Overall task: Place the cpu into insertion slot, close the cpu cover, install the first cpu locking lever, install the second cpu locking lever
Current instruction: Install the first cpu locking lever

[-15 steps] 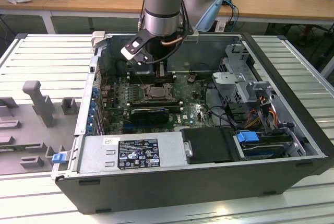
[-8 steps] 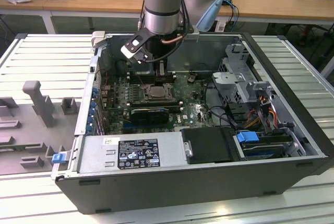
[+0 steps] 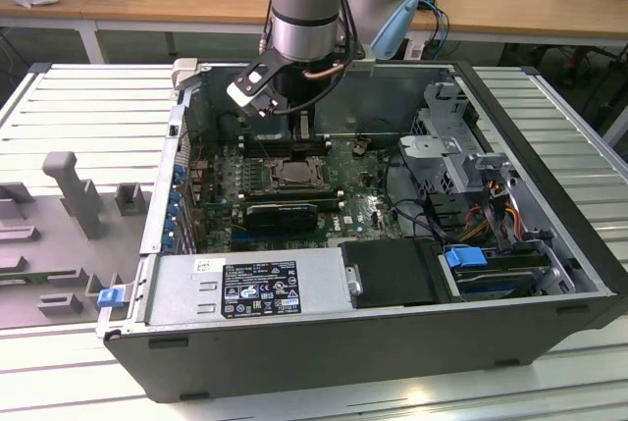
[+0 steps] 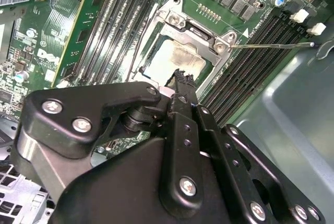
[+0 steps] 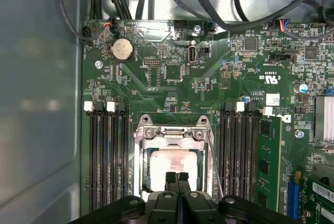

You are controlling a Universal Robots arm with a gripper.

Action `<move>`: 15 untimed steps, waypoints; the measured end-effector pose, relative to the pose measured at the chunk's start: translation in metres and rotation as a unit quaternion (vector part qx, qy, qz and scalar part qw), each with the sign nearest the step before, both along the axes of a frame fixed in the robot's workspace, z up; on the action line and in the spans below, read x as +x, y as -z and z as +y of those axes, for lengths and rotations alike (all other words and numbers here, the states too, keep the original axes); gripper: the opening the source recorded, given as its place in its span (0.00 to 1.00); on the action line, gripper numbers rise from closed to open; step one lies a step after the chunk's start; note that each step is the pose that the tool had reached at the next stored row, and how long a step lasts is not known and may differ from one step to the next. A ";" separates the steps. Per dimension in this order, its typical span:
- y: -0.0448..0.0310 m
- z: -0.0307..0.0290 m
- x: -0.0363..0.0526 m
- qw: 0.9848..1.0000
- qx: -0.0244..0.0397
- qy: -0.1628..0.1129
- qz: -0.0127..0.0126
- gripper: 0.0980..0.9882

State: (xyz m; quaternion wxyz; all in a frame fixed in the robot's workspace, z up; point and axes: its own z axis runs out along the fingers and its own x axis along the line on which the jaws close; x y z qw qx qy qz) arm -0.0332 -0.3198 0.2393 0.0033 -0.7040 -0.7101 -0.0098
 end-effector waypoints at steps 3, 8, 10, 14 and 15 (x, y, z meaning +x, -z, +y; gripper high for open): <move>-0.0004 0.0000 0.0000 1.000 0.000 0.000 0.000 0.01; -0.0014 0.0000 0.0000 1.000 0.000 0.000 0.000 0.01; -0.0017 0.0000 0.0000 1.000 0.000 0.000 0.000 0.01; -0.0026 0.0000 0.0000 1.000 0.000 0.000 0.000 0.01; -0.0027 0.0000 0.0000 1.000 0.000 0.000 0.000 0.01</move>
